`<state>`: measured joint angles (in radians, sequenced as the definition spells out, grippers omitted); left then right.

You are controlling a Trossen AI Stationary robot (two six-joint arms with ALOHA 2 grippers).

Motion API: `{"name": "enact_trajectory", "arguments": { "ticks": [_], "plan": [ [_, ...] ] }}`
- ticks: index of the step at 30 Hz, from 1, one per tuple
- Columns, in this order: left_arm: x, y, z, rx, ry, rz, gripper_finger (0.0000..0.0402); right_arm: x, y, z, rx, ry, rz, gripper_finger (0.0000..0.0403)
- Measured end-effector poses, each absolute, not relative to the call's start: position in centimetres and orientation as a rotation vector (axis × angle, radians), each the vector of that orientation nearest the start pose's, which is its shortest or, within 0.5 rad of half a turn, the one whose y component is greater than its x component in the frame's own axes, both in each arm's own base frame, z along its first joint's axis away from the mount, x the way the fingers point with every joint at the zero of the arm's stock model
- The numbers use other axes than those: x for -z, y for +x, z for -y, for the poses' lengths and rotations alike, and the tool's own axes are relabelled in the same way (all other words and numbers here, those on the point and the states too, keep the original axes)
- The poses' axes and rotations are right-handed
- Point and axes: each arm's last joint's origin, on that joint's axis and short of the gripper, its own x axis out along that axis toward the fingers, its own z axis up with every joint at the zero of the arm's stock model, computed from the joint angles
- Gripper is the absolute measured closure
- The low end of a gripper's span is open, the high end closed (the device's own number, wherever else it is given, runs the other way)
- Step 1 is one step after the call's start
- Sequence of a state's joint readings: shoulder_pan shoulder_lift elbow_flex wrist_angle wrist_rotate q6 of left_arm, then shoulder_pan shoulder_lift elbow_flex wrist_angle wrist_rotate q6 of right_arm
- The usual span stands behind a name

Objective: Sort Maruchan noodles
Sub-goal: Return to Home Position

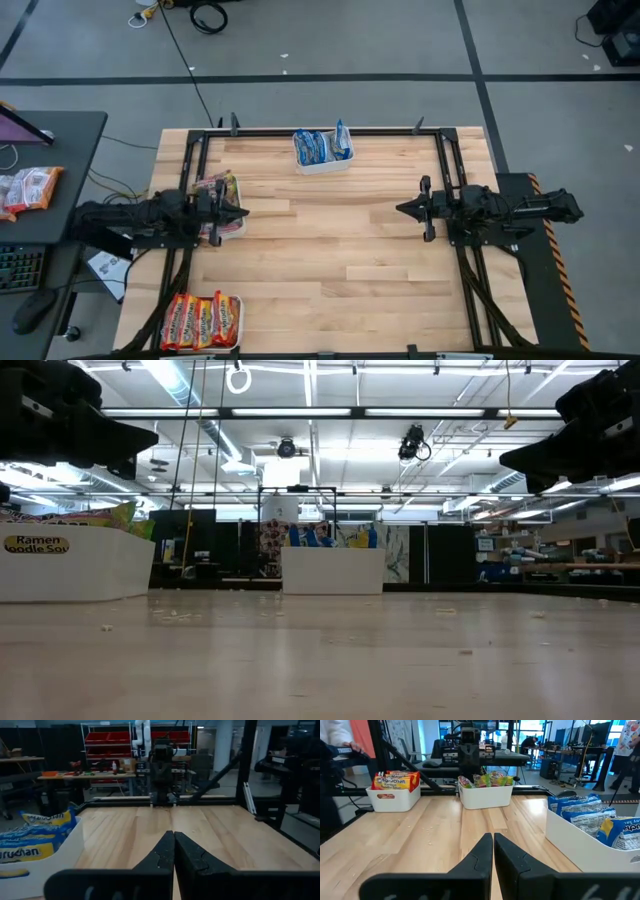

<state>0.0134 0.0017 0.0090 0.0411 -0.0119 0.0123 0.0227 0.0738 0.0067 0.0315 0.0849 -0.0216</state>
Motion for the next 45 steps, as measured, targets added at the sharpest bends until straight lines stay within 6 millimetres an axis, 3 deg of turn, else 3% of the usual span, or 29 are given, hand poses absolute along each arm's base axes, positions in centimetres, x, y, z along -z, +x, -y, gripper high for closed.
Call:
{"name": "enact_trajectory", "arguments": {
  "ticks": [8, 45],
  "plan": [
    [-17.15, 9.7, 0.47, -0.033, 0.189, 0.056, 0.0395, -16.3, 10.18, 0.01, 0.062, -0.023, -0.036, 0.038],
    [-17.33, 9.71, 0.48, -0.031, 0.187, 0.074, 0.0395, -16.3, 10.18, 0.01, 0.062, -0.023, -0.036, 0.038]
  ]
}}
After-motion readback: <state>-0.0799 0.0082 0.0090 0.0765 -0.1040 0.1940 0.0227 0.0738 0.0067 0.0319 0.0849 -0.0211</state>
